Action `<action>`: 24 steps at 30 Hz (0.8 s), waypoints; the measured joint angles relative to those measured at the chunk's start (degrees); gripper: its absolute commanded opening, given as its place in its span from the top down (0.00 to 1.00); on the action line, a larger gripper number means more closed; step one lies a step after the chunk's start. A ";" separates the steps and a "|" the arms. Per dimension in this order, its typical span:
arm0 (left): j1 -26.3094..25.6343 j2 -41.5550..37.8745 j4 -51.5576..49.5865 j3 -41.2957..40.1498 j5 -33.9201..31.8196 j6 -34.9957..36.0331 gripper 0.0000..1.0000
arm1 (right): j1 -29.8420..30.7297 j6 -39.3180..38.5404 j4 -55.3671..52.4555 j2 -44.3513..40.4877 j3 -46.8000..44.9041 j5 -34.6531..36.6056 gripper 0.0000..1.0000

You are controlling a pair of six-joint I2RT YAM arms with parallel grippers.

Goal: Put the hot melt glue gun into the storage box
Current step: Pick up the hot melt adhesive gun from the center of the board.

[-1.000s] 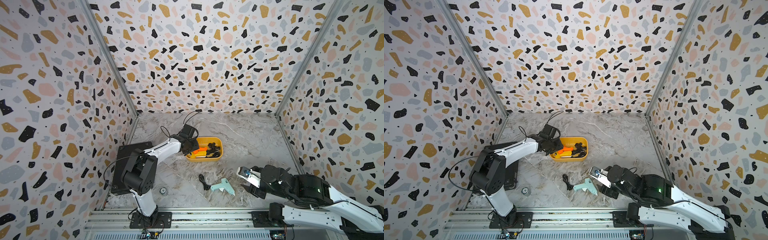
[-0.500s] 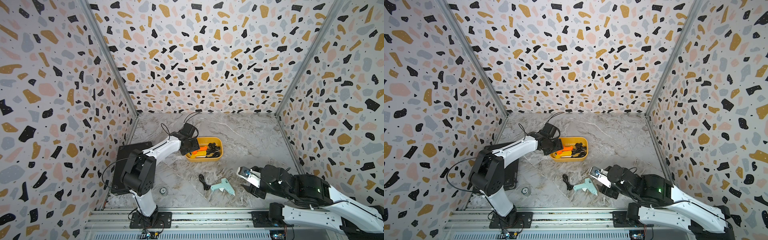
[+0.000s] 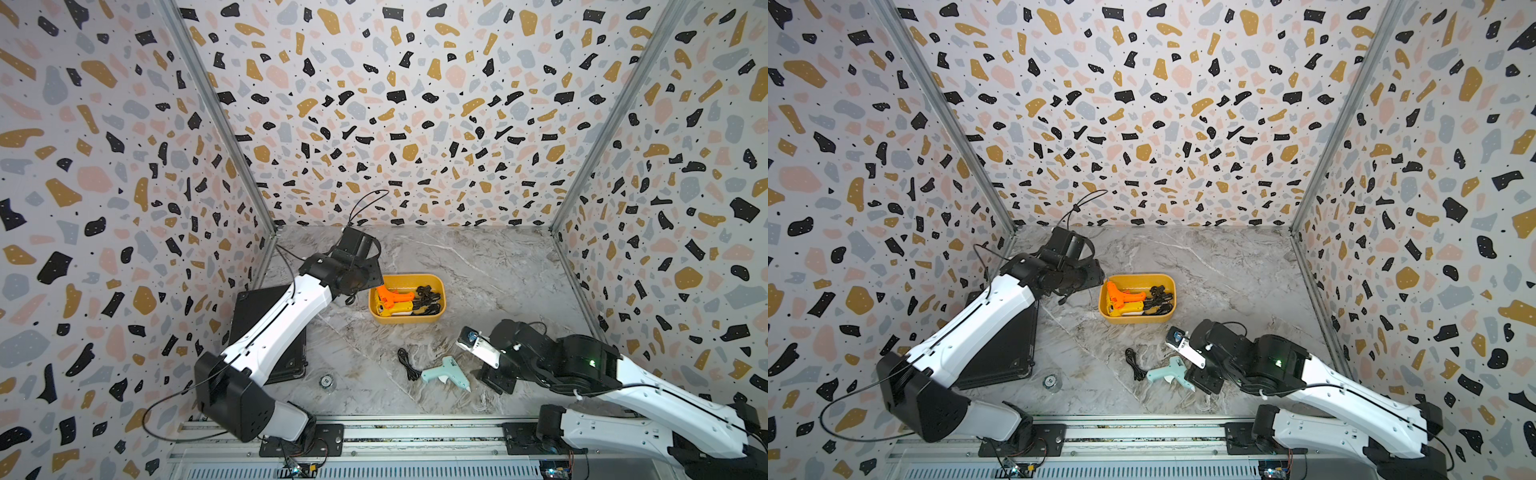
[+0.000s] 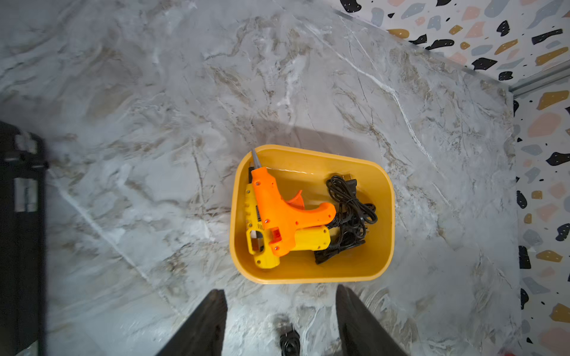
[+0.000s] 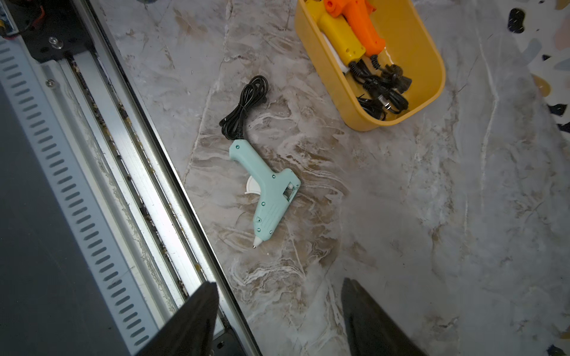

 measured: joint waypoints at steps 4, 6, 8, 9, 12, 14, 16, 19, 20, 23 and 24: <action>0.00 -11.43 -4.90 -5.66 -1.77 -1.99 0.43 | -0.37 1.53 0.04 7.89 0.04 -3.48 0.32; 0.00 -16.15 -7.69 -7.80 -2.43 -2.95 0.40 | -0.52 2.97 0.04 11.54 0.20 -4.98 0.32; 0.00 -19.91 -10.27 -9.35 -2.80 -4.09 0.39 | -0.68 4.96 0.00 14.80 0.57 -6.05 0.32; 0.00 -21.66 -11.37 -10.25 -2.86 -4.39 0.38 | -0.70 6.08 -0.02 16.55 0.98 -6.36 0.32; 0.00 -25.20 -13.44 -13.40 -2.56 -5.49 0.37 | -0.92 9.86 0.07 21.05 2.29 -6.56 0.33; 0.00 -26.47 -14.99 -15.43 -1.66 -5.88 0.35 | -1.27 12.87 0.07 23.80 3.13 -6.38 0.33; 0.00 -27.06 -16.57 -16.52 -0.33 -6.08 0.35 | -1.75 15.93 0.15 26.03 3.61 -6.10 0.33; 0.00 -28.61 -18.95 -17.03 1.84 -6.08 0.35 | -2.54 20.50 0.28 28.79 3.98 -5.70 0.34; 0.00 -29.62 -19.56 -17.18 2.34 -6.03 0.35 | -2.73 21.97 0.24 29.68 4.00 -5.60 0.35; 0.00 -33.97 -21.59 -17.97 3.74 -5.77 0.35 | -2.95 25.14 0.02 31.95 4.59 -5.31 0.36; 0.00 -35.67 -22.47 -18.38 4.28 -5.66 0.35 | -2.95 26.10 -0.20 32.72 5.20 -5.22 0.37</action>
